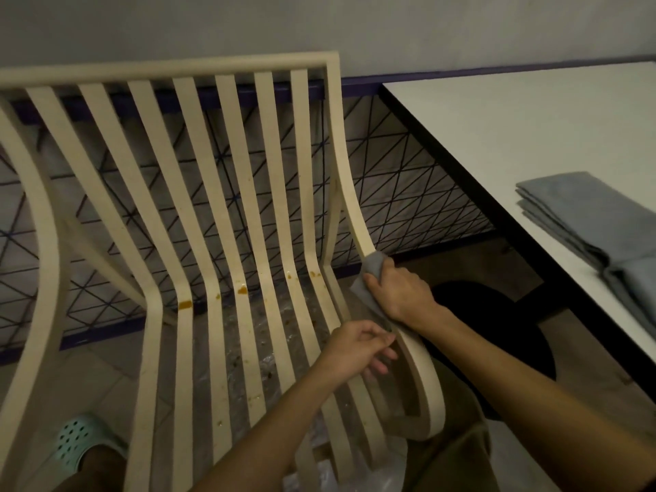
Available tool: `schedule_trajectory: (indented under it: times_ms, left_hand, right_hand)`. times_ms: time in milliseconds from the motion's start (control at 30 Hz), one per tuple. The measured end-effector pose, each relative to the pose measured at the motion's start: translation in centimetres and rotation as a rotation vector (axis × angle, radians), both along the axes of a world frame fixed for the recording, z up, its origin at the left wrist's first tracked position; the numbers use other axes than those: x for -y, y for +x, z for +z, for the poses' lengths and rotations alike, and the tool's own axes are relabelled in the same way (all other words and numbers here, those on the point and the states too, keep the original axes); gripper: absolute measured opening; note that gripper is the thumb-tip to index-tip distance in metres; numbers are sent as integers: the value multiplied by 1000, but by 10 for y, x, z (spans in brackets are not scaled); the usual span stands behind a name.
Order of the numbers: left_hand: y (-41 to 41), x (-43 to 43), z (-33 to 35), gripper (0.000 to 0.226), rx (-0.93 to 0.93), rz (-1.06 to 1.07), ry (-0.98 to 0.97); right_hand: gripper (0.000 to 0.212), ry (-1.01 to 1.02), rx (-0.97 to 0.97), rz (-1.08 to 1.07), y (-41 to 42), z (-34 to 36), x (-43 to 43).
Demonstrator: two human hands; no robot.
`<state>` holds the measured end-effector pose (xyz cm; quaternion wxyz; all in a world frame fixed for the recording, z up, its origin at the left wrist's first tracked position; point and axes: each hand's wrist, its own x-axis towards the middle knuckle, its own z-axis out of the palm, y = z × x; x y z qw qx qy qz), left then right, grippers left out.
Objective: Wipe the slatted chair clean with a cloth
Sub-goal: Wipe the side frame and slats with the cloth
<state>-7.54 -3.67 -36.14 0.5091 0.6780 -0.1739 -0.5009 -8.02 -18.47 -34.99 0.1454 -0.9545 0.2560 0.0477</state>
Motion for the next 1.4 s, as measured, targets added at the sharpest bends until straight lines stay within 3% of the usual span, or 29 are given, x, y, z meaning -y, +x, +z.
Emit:
schedule_trajectory:
  times_ms: [267,567,800,1000,1267,1400]
  left_hand:
    - [-15,-19,11,15,55,20,20]
    - [-47,-29,-2,18,12,72,34]
    - [-68,-28,-7,17,41,11,73]
    - [-71,-37,-6,18,17,28,60]
    - [-52,-63,12,22,33,129,33]
    - [-41,-82,20,19,8,255,-53]
  right_hand:
    - [57,-9,-34,-20,-60,7,-20]
    - [61,-116,149,-75,-133,-9,-48]
    - [83,54,301,-134,-180,-45,-62]
    - [47,48,357,-150,-168,-37,-60]
    - [43,138,164,-156,-86,-2,-35]
    - [29,161,341,-118,-77,7,-38]
